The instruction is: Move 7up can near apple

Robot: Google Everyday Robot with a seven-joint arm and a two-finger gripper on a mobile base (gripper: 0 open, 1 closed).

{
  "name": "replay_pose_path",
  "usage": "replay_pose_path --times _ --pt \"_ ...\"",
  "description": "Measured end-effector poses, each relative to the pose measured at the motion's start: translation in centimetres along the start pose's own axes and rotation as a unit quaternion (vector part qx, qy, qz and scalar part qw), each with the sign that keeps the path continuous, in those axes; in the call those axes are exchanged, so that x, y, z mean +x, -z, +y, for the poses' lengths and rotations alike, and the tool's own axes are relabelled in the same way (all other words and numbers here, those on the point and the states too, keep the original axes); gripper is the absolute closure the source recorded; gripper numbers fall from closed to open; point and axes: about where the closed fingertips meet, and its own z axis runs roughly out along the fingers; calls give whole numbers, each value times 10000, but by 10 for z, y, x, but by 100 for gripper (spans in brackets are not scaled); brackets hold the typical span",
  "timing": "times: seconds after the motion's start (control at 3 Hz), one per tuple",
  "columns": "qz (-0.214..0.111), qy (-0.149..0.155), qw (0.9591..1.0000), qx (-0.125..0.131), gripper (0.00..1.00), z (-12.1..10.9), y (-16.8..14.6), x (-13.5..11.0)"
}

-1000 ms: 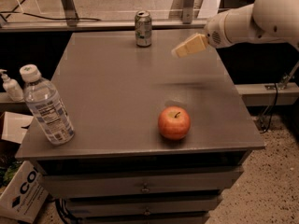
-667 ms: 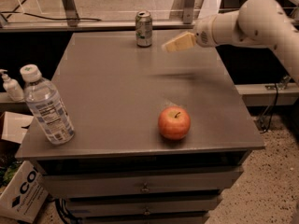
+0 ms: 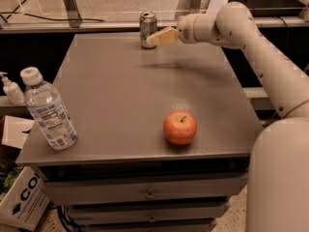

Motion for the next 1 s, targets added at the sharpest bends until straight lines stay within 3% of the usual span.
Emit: replay_pose_path --times 0.67,1.0 --pt "-57 134 9999 19 0 -7 -63 -13" --pt "21 185 9998 -22 10 -3 -85 -13"
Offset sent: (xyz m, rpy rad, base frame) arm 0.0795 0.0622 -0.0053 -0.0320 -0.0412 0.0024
